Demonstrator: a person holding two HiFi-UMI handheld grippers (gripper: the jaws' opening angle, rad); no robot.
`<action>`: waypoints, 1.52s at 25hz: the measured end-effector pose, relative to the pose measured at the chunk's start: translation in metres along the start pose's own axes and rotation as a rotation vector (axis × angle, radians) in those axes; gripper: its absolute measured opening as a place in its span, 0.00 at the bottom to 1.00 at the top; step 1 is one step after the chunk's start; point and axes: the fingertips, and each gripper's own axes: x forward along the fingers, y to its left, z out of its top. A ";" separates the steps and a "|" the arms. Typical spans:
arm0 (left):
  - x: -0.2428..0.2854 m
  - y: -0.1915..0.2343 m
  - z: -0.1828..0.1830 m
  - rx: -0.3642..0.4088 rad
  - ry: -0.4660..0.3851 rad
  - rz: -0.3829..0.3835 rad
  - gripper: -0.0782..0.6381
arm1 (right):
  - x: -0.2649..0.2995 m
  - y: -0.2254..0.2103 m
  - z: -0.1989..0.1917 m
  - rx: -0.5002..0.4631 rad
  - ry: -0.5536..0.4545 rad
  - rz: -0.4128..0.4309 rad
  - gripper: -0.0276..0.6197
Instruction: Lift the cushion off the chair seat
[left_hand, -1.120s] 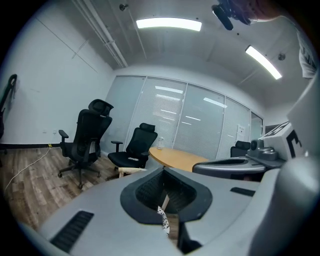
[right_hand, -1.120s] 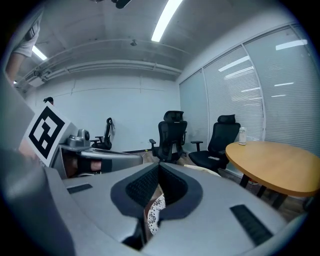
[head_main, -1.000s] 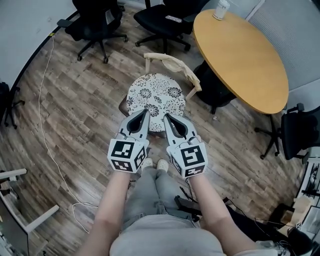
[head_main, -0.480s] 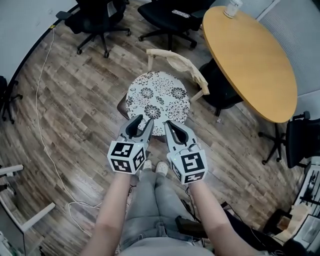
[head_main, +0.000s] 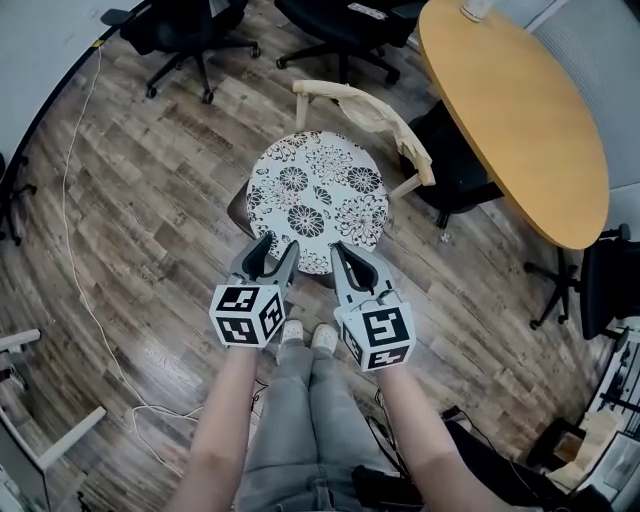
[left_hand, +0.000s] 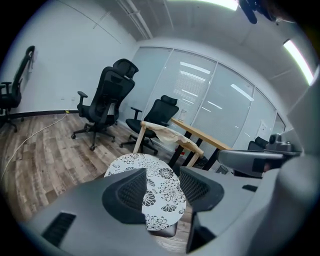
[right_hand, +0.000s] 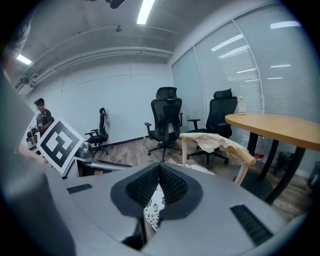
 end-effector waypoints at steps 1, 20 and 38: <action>0.004 0.006 -0.007 -0.007 0.009 0.012 0.40 | 0.003 -0.002 -0.005 0.005 0.005 -0.003 0.08; 0.068 0.118 -0.156 -0.365 0.235 0.157 0.47 | 0.059 -0.009 -0.122 0.004 0.158 0.018 0.08; 0.108 0.146 -0.202 -0.671 0.190 0.144 0.32 | 0.080 -0.004 -0.172 0.009 0.212 0.045 0.08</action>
